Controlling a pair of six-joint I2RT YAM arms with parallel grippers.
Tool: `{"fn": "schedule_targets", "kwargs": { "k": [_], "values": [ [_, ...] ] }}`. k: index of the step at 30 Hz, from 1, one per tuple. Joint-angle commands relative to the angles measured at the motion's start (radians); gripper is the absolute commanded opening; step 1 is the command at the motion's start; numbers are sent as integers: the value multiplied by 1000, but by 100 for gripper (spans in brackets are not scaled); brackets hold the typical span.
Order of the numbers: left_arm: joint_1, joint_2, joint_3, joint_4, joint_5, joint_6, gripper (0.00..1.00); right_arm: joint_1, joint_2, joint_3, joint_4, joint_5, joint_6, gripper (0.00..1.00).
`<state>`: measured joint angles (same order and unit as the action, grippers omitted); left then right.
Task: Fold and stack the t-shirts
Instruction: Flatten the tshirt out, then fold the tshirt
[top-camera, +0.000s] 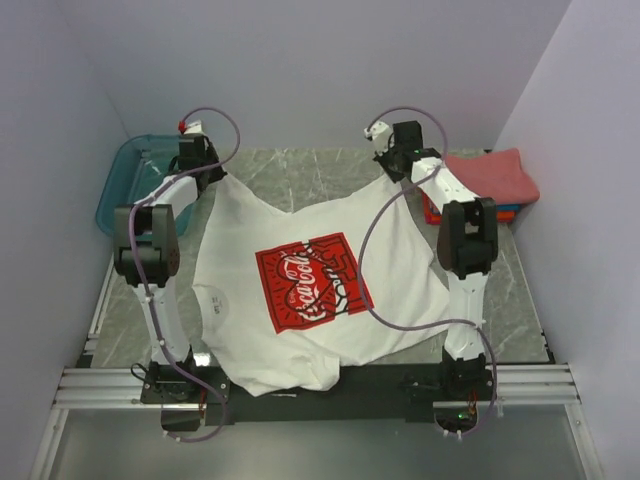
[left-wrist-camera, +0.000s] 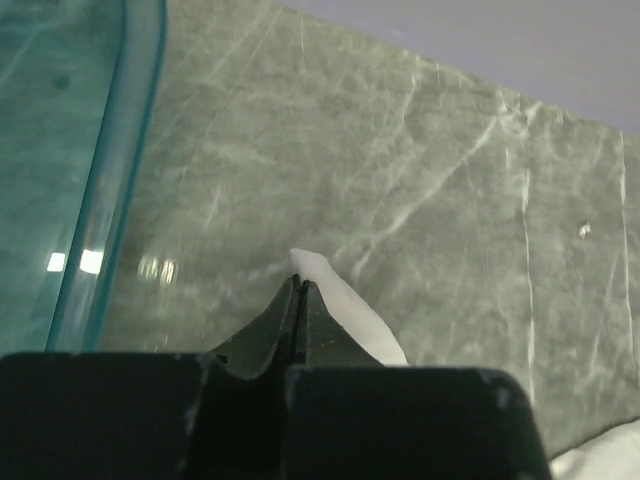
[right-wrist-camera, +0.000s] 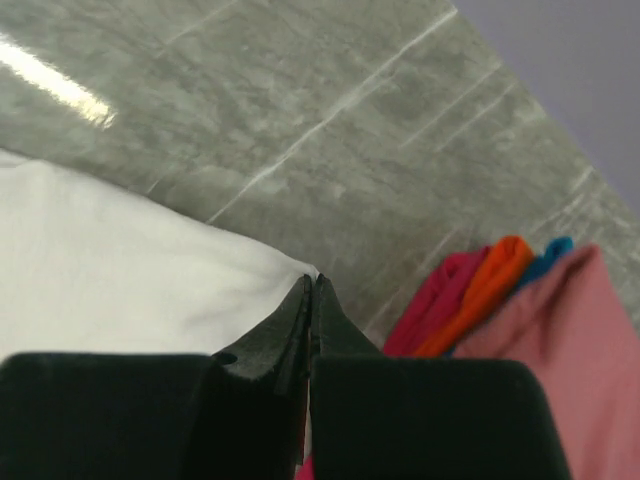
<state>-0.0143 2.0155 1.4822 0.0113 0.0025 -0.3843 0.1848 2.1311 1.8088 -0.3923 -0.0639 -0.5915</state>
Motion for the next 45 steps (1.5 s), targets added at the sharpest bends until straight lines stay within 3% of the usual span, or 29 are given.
{"fn": "schedule_targets", "kwargs": {
  "k": [1,6,17,23,32,45],
  "values": [
    [5,32,219,46,1,18,0,19,97,239,-19,62,-22,0],
    [8,199,467,-62,1,25,0,21,222,397,-16,156,-56,0],
    [34,302,622,-99,48,5,0,19,237,365,96,211,-41,0],
    [37,198,500,-28,109,13,0,-2,167,268,127,170,-4,0],
    [60,-35,172,98,160,9,0,-25,90,170,130,119,33,0],
    [79,-250,-108,139,175,18,0,-68,30,86,139,84,70,0]
  ]
}}
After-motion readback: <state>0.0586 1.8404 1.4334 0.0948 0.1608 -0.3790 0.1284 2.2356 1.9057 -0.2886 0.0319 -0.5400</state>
